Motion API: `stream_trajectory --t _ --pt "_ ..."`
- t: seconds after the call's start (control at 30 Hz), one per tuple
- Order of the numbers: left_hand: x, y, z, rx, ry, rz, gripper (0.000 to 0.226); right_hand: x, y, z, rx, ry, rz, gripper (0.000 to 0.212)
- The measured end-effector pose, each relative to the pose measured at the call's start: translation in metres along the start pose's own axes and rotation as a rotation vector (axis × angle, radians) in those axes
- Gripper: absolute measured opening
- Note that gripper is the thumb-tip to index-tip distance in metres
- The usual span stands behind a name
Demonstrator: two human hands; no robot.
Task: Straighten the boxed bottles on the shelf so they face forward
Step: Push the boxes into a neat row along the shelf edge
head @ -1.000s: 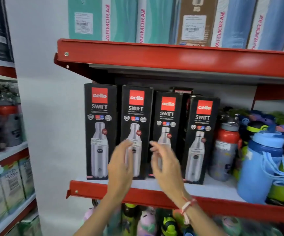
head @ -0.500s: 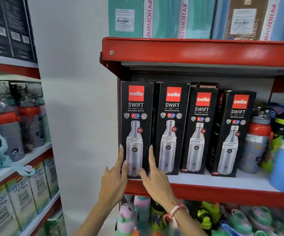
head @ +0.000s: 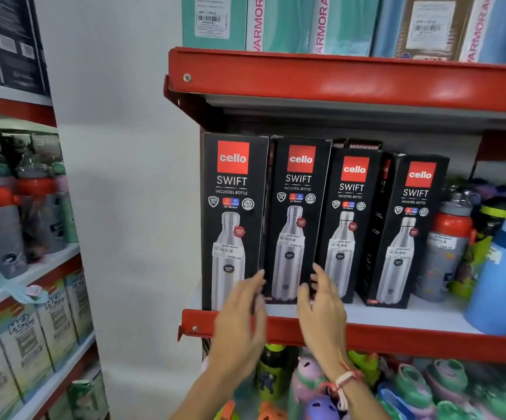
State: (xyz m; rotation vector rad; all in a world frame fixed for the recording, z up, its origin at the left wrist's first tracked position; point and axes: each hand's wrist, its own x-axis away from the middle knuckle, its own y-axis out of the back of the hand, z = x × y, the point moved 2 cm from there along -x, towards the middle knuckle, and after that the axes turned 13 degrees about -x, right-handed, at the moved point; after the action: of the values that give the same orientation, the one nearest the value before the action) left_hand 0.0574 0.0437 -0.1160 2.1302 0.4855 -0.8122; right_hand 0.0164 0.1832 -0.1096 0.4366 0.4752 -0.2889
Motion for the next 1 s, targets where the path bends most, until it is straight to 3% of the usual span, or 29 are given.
stream_trajectory --t 0.1,0.23,0.33,0.6,0.83,0.9,1.0 --pt "-0.011 -0.043 -0.020 0.077 0.091 0.258 0.066 -0.014 0.005 -0.017 0.007 -0.119 0.142 0.055" --pt "-0.028 -0.061 -0.028 0.157 0.294 0.283 0.074 -0.023 0.009 -0.022 -0.038 -0.159 0.234 0.057" --pt "-0.030 -0.057 -0.034 0.083 0.352 0.249 0.070 -0.021 0.012 -0.020 0.021 -0.111 0.263 0.061" --pt "0.013 -0.031 -0.042 0.009 0.275 0.111 0.065 0.023 0.044 -0.010 0.082 -0.001 0.278 0.066" --pt "0.010 -0.032 -0.041 -0.028 0.275 0.085 0.057 0.016 0.049 -0.023 0.102 0.087 0.324 0.064" --pt "0.015 -0.033 -0.045 -0.074 0.282 -0.002 0.052 0.013 0.057 -0.028 0.012 0.108 0.276 0.058" --pt "0.020 -0.044 -0.068 -0.060 0.088 -0.133 0.043 -0.002 0.078 -0.041 -0.117 0.039 0.089 0.047"
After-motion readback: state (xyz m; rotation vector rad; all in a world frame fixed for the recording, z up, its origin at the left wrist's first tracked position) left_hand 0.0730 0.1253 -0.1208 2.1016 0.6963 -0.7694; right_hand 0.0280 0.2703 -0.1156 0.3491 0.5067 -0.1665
